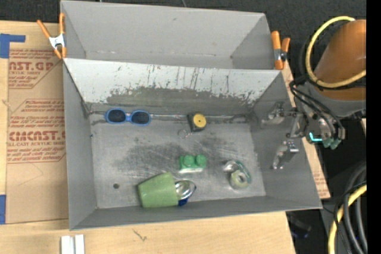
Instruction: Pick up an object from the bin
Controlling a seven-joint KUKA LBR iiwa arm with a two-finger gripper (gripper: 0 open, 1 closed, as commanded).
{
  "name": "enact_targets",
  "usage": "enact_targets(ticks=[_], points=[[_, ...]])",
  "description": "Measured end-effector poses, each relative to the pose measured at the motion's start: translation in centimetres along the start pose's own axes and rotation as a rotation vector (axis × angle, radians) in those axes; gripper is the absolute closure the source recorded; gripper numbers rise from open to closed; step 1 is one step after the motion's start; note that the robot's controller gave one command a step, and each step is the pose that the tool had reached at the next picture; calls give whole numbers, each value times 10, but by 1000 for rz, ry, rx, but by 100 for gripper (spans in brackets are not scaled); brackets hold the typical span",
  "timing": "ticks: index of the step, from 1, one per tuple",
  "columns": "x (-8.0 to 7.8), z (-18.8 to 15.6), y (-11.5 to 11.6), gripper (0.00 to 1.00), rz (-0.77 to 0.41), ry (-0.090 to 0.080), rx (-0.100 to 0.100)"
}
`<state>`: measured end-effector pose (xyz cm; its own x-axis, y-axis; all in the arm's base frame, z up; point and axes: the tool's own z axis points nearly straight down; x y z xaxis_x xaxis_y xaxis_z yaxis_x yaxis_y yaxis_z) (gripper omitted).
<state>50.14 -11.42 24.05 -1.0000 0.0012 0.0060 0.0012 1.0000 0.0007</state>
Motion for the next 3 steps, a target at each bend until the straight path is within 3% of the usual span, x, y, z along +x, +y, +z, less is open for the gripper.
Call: enact_targets(ticks=[1,2,3], points=[[-3,166,12,0,-221,-12,3],[-5,164,12,100,-220,-21,4],[-39,74,16,100,-205,-17,4]])
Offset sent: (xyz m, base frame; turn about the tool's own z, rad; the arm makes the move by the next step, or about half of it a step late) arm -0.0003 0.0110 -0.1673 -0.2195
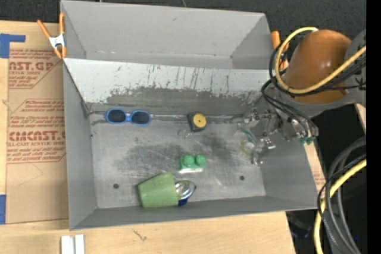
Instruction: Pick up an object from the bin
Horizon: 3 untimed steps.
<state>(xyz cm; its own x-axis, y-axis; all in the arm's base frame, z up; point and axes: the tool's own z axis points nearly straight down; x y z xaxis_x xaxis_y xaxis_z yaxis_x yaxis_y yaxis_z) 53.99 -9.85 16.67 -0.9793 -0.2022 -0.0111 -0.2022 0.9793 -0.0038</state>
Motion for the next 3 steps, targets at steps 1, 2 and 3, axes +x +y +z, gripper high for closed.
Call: enact_targets(ticks=[1,2,3], points=[[1,-123,-45,100,-5,0,2],[17,-80,-46,100,20,13,-5],[-13,2,-53,100,233,13,-5]])
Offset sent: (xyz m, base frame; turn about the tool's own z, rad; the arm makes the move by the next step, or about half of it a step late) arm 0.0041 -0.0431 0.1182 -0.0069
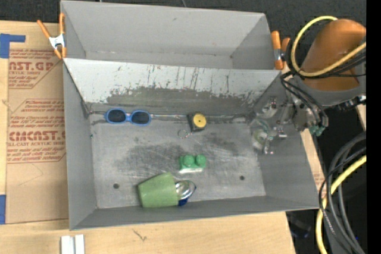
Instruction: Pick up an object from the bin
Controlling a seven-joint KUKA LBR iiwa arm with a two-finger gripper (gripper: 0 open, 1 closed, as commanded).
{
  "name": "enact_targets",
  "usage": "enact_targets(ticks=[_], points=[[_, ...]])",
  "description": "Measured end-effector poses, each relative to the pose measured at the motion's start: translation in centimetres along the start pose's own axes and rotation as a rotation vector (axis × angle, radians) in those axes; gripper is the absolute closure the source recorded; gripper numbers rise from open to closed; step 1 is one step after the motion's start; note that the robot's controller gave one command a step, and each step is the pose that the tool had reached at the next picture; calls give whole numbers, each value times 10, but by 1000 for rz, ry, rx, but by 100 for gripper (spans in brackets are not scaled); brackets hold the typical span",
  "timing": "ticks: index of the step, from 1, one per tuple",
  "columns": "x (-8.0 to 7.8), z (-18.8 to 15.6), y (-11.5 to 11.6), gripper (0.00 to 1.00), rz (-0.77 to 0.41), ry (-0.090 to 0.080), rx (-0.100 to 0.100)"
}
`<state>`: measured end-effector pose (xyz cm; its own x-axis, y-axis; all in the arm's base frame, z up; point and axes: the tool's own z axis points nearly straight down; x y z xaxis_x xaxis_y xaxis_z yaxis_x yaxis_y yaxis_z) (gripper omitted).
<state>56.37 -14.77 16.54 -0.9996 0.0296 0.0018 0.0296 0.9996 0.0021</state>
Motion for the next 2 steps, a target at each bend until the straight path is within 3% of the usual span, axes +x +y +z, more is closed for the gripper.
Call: enact_targets(ticks=[1,2], points=[[8,-127,2,100,-1,-14,4],[0,-48,2,100,16,2,0]])
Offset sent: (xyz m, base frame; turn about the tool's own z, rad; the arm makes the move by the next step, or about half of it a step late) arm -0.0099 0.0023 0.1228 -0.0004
